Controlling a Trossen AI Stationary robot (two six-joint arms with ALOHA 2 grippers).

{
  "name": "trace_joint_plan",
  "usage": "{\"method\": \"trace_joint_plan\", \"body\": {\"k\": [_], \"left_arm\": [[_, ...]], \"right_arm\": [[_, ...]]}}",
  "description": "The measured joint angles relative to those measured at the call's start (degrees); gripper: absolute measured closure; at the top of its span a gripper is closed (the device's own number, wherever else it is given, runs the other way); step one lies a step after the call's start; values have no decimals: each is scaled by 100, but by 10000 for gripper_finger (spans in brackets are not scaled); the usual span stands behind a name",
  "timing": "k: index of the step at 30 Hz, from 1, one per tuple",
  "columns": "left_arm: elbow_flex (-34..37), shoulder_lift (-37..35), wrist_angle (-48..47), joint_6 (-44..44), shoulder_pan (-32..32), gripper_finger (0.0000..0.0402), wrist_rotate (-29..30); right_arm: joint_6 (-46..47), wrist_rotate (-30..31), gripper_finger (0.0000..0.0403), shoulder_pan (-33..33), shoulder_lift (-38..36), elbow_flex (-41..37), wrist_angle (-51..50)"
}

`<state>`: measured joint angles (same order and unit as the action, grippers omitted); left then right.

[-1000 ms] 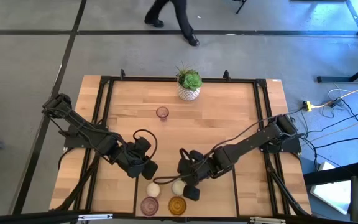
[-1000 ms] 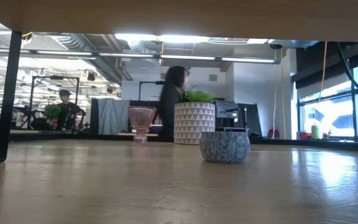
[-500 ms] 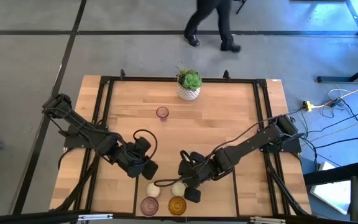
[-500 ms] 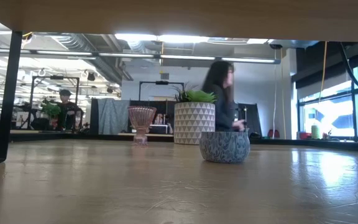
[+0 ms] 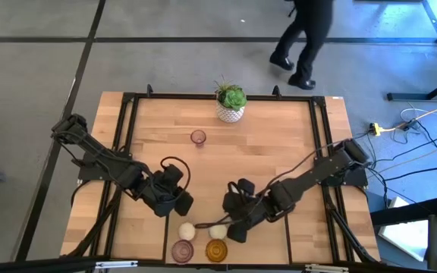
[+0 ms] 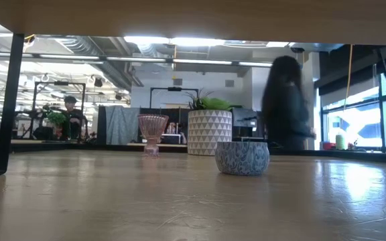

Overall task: Pick & Place candle stick holders
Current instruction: Put the pink candle holder on the shelf

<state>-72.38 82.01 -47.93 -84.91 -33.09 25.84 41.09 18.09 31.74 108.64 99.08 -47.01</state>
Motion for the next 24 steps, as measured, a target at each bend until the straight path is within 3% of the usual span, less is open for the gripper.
{"method": "trace_joint_plan", "body": {"k": [5,11,19,24], "left_arm": [[0,-205,18,109,220,400,329],[0,-512,36,552,545,400,533],[0,-780,69,1160,1008,400,695],[0,-820,164,1702,1337,400,138]], "right_arm": [[-47,812,403,183,-37,464,-1005],[152,1092,403,355,-107,908,-2258],[589,1325,403,789,-990,934,-2236],[660,1576,403,1093,-1529,936,-1952]]}}
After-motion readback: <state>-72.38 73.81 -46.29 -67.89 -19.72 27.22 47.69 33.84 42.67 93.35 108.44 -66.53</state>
